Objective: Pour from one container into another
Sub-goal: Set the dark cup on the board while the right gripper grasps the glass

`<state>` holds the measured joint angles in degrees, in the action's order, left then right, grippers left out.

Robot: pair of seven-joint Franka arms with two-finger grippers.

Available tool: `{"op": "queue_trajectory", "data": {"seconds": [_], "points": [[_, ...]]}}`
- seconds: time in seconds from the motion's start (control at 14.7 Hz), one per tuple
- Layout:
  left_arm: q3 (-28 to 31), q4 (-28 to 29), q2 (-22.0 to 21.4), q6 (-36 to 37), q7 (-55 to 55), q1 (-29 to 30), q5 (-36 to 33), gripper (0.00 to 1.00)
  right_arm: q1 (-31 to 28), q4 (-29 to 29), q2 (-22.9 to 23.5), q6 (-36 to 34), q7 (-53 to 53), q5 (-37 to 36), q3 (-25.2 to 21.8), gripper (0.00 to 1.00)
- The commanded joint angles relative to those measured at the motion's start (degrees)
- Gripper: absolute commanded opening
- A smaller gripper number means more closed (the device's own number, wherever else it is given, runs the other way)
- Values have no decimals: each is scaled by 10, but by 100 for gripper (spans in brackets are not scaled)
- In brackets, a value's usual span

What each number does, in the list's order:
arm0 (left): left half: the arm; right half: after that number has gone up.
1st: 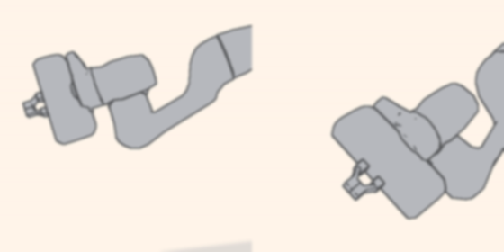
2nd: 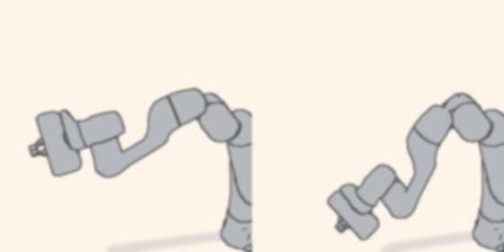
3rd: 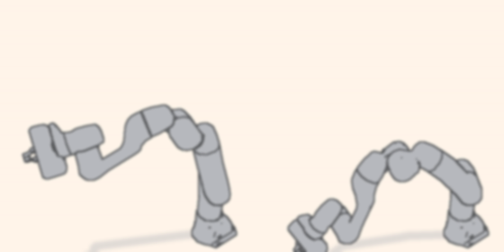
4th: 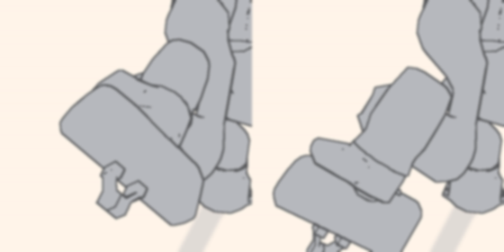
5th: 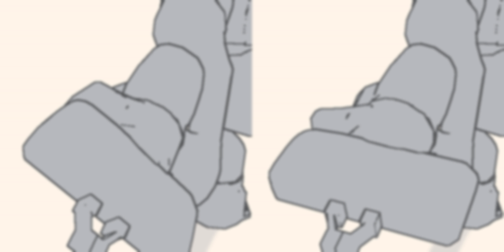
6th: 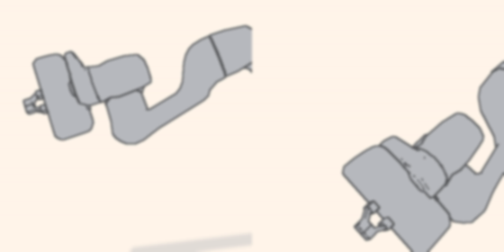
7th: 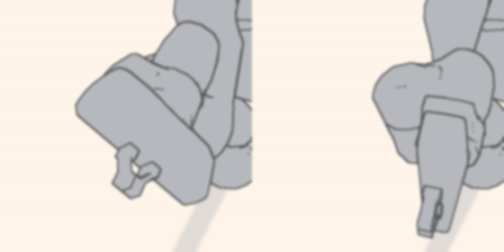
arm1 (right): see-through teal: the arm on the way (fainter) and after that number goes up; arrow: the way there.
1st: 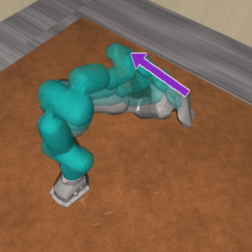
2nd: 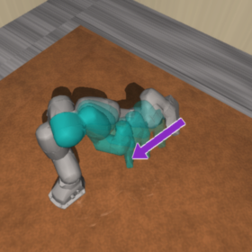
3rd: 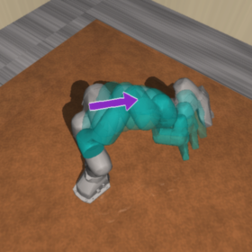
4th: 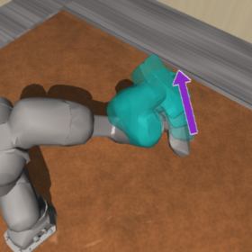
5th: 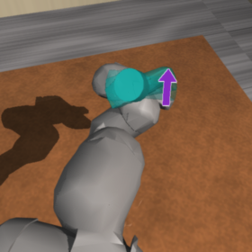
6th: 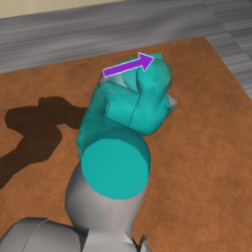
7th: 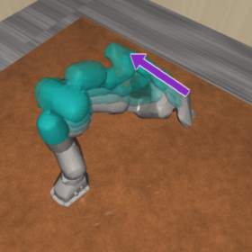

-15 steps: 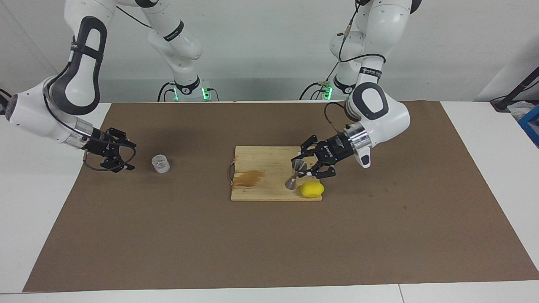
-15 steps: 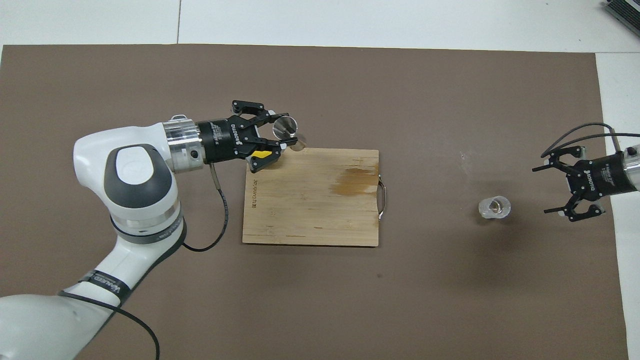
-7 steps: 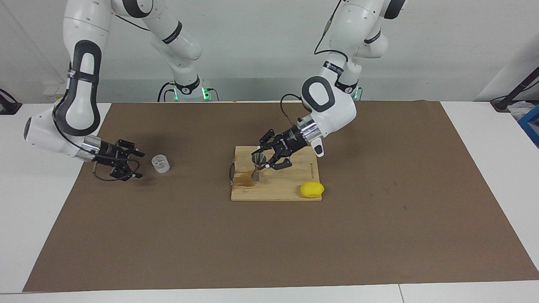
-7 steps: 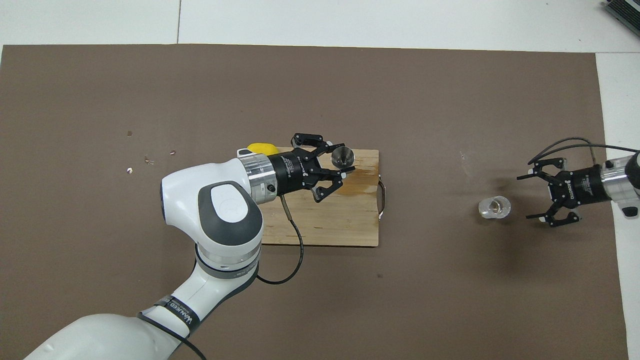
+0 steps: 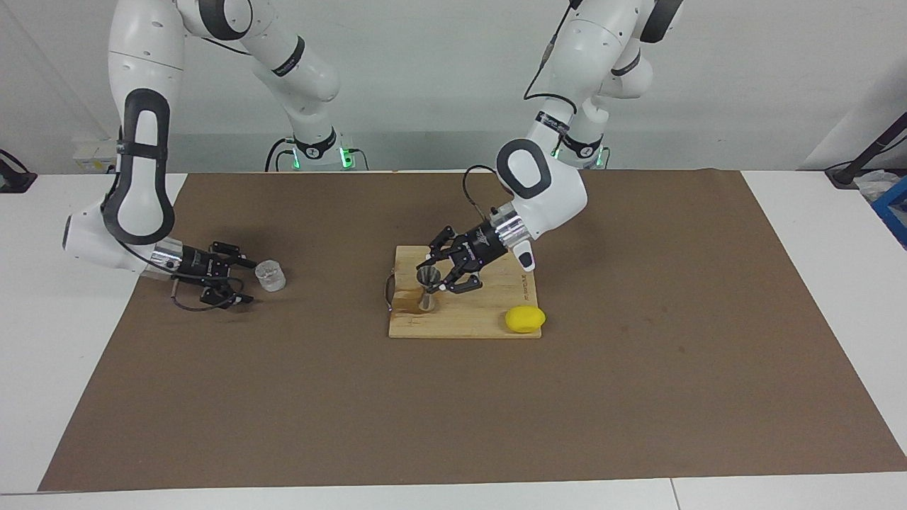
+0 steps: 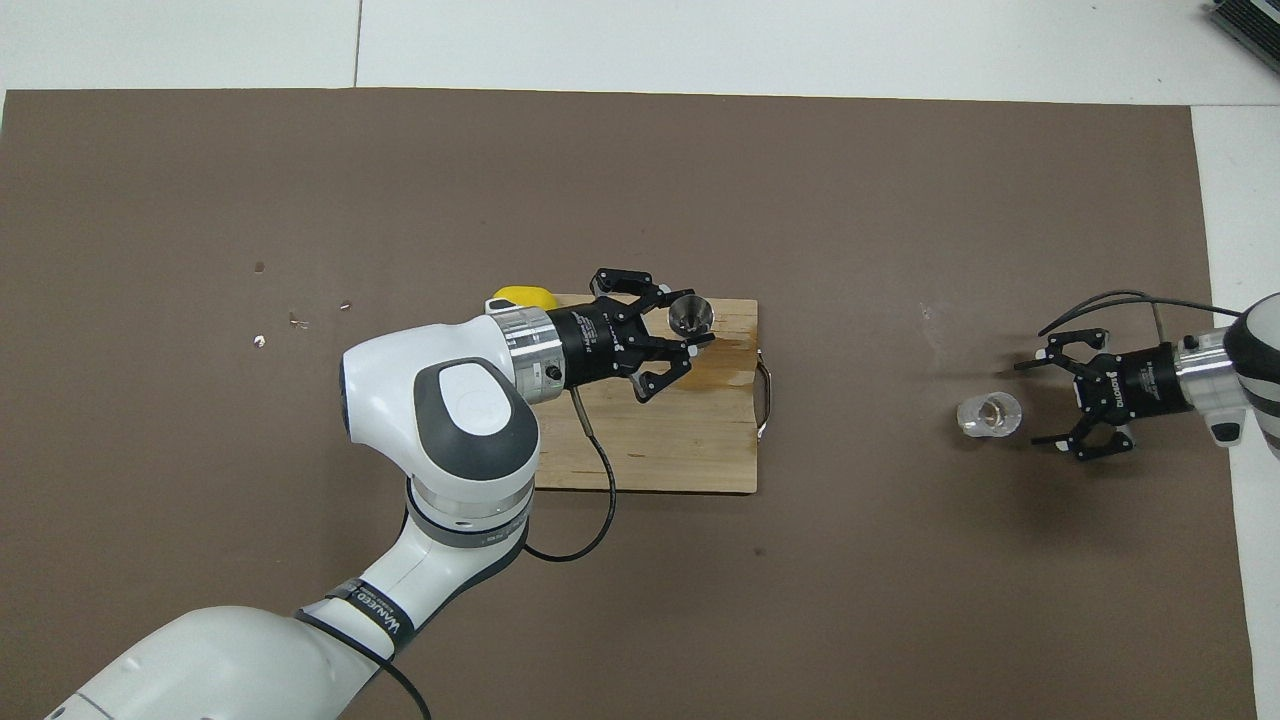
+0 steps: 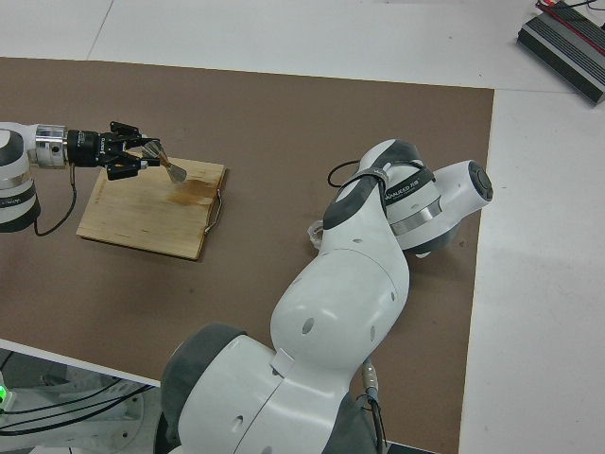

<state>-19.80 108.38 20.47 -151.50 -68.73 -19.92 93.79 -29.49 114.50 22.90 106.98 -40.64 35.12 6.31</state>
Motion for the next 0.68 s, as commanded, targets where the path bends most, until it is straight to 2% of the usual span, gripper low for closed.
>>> {"op": "queue_trajectory", "data": {"seconds": [0.0, 0.41, 0.48, 0.61], "points": [[10, -18, 17, -21, 2, -18, 4, 0, -7, 24, -15, 6, 21, 21, 6, 100], [11, -21, 28, -27, 1, -20, 4, 0, 0, 45, -22, 9, 38, 53, 6, 100], [11, -20, 29, -30, 1, -20, 4, 5, 0, 47, -22, 9, 39, 57, 6, 100], [11, -19, 29, -30, 0, -19, 3, 28, 1, 62, -28, 10, 53, 75, 6, 99]]}}
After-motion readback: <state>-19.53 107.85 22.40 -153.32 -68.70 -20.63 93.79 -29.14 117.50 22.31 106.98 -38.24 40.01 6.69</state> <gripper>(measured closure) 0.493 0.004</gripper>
